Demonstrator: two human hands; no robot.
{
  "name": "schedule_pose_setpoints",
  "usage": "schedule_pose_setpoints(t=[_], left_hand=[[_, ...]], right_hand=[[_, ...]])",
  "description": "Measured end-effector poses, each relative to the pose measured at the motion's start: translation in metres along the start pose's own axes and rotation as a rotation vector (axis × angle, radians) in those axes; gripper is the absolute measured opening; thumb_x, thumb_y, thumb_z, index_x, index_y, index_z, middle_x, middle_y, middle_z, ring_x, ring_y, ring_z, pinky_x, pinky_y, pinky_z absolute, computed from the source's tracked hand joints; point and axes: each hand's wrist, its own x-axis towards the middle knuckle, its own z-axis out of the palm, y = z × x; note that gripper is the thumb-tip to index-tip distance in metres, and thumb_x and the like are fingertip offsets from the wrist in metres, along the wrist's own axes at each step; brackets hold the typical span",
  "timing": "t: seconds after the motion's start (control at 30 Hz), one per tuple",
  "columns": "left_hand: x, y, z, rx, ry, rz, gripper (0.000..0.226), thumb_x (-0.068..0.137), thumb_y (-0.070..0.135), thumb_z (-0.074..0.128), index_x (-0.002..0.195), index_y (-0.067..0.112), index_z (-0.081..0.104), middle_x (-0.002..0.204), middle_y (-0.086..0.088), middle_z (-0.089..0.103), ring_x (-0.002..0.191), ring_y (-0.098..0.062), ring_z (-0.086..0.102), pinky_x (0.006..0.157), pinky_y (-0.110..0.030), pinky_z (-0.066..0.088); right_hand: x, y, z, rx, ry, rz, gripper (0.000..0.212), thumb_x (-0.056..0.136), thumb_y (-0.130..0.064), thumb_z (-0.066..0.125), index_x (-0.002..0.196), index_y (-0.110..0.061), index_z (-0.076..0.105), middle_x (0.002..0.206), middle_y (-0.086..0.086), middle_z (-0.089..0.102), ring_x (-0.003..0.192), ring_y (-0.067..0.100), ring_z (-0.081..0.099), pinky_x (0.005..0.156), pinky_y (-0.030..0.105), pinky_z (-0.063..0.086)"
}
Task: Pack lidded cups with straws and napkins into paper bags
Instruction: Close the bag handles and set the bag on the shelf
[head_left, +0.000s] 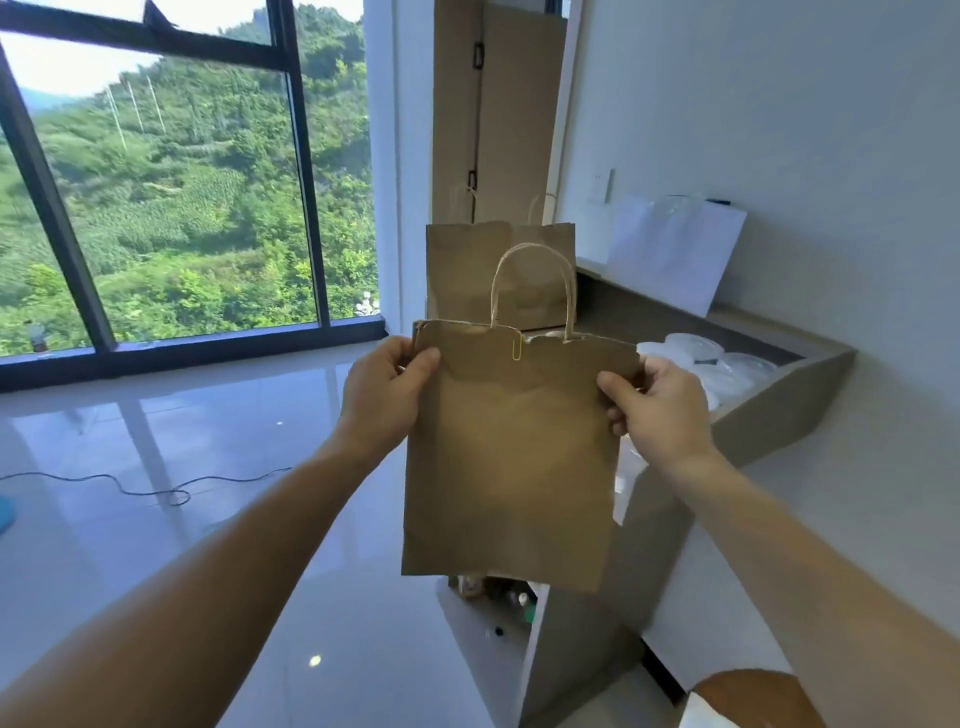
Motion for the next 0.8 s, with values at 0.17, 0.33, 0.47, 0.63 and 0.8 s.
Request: schedule_pose_setpoints(t=[0.17,0.33,0.47,0.63,0.8], left_hand=[[0.076,0.014,0.002,-0.019,0.070,0.055,0.012,0.093,0.028,0.065,0.086,0.019,0.069,0.086,-0.003,0.071,0.075,-0.011,0.063,0.073,-0.038,0.052],[0.149,0.023,0.019,-0.003,0.123,0.146,0.018,0.092,0.026,0.065,0.074,0.028,0.064,0.072,0.014,0.065,0.064,0.004,0.059,0.061,-0.017,0.047],[0.202,0.016,0.036,0.009,0.096,0.162,0.020,0.091,0.024,0.067,0.072,0.029,0.065,0.072,0.014,0.064,0.061,0.008,0.057,0.056,-0.009,0.043],[0.271,-0.010,0.062,0.022,-0.002,0.188,0.018,0.089,0.026,0.070,0.070,0.028,0.069,0.073,0.005,0.070,0.072,-0.013,0.065,0.072,-0.034,0.054],[0.338,-0.035,0.098,0.004,-0.126,0.192,0.021,0.087,0.031,0.071,0.074,0.015,0.075,0.070,-0.006,0.072,0.066,-0.016,0.068,0.065,-0.031,0.055]], right_hand=[[0.083,-0.030,0.022,-0.023,-0.020,-0.101,0.012,0.093,-0.021,0.067,0.082,-0.020,0.063,0.065,0.003,0.067,0.053,0.015,0.063,0.062,0.031,0.055],[0.169,-0.041,0.040,0.000,-0.036,-0.110,0.004,0.097,-0.019,0.062,0.096,-0.015,0.064,0.074,0.003,0.067,0.058,0.013,0.063,0.064,0.026,0.056],[0.237,-0.035,0.058,-0.008,-0.054,-0.066,0.006,0.099,-0.015,0.058,0.096,-0.013,0.061,0.080,0.008,0.066,0.060,0.016,0.063,0.063,0.028,0.056],[0.313,-0.015,0.082,-0.006,-0.042,0.022,0.012,0.101,-0.011,0.052,0.105,-0.004,0.061,0.087,0.012,0.062,0.063,0.017,0.061,0.064,0.031,0.060],[0.376,0.007,0.098,-0.034,0.017,0.102,0.019,0.102,-0.005,0.045,0.112,0.007,0.056,0.087,0.014,0.056,0.062,0.020,0.056,0.062,0.034,0.057]])
